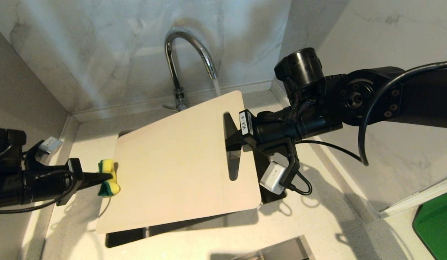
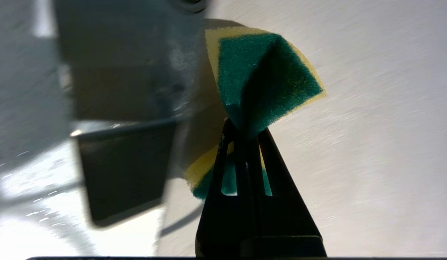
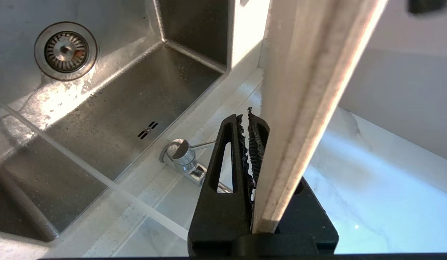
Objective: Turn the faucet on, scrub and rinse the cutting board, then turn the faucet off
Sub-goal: Scrub the cutting board underwater
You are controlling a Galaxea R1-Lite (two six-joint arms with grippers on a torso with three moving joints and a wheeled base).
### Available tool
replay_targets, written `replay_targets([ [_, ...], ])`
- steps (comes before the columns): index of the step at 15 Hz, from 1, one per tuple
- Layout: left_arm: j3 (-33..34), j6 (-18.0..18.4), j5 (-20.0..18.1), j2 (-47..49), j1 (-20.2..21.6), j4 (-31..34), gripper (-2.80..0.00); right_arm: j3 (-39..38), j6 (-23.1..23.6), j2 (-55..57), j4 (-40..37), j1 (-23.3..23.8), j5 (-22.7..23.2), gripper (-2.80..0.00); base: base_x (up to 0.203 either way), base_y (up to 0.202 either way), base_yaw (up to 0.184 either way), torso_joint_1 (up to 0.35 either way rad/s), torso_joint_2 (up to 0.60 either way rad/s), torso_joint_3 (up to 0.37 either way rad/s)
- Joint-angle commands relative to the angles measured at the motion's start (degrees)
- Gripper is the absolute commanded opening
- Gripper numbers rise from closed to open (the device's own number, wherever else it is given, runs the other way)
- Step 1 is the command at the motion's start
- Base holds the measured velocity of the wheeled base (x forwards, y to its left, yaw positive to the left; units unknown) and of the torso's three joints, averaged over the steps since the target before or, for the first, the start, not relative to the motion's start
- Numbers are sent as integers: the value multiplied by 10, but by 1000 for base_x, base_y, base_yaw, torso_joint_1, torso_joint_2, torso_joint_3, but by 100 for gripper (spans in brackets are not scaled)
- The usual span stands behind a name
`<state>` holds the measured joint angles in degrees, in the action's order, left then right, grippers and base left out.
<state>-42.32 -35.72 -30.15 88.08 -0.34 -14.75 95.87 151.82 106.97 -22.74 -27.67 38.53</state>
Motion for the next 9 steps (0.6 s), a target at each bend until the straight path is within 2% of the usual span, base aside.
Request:
replay_targets([
  [1, -98, -28, -2, -47, -37, 78, -280, 1, 9, 1, 0, 0, 1, -280, 0, 0, 0, 0, 0, 0],
  [3, -178, -65, -1, -68, -118, 154, -280, 1, 3, 2, 6, 0, 1, -280, 0, 0, 0, 0, 0, 0],
  [5, -224, -89, 7, -77, -217, 198, -280, 3, 1, 2, 7, 0, 1, -280, 0, 0, 0, 0, 0, 0],
  [7, -241, -98, 45, -75, -314, 217, -280, 4, 1, 2, 7, 1, 1, -280, 0, 0, 0, 0, 0, 0],
  [9, -230, -99, 90, -70, -385, 223, -280, 9, 1, 1, 7, 2, 1, -280, 0, 0, 0, 0, 0, 0],
])
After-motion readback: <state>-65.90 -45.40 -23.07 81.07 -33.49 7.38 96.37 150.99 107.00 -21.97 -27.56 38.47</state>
